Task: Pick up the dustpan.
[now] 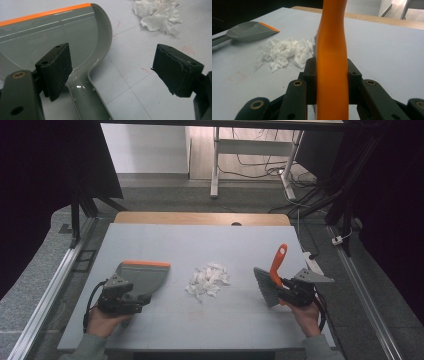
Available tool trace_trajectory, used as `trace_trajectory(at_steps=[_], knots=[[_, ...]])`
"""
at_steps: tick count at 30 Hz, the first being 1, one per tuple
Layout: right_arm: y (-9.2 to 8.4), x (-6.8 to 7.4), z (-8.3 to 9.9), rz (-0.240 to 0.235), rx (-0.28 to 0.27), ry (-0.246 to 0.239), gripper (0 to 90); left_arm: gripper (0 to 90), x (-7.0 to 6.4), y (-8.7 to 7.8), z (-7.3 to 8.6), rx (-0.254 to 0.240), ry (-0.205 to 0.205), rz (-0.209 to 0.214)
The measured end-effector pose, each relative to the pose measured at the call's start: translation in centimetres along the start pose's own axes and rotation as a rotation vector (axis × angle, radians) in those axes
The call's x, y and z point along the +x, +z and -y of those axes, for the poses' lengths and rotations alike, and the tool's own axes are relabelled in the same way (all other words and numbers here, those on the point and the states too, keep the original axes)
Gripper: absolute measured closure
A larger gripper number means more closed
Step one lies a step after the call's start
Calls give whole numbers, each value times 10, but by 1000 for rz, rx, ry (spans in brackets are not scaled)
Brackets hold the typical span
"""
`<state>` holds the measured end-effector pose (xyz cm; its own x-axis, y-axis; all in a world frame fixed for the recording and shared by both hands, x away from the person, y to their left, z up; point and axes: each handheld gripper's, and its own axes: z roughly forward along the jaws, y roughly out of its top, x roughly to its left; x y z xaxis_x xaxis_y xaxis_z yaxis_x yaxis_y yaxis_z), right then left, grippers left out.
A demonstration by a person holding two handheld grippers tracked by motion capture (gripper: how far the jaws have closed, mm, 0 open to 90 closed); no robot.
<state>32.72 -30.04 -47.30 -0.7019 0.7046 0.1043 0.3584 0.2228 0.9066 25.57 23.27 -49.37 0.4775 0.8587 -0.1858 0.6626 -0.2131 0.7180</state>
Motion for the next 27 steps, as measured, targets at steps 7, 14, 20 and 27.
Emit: trace_trajectory(at_steps=[7, 14, 20, 27], knots=[[-2, 1, -1, 5, -5, -1, 697, 168, 2, -3, -1, -2, -12, -4], [-1, 2, -1, 0, -1, -6, 697, 169, 3, -3, -1, -8, -19, -5], [-2, 2, -2, 2, -1, -9, 697, 181, 2, -1, -2, 23, -17, -13], [-2, 2, -2, 3, 0, -11, 697, 181, 0, -4, -4, 20, -9, -5]])
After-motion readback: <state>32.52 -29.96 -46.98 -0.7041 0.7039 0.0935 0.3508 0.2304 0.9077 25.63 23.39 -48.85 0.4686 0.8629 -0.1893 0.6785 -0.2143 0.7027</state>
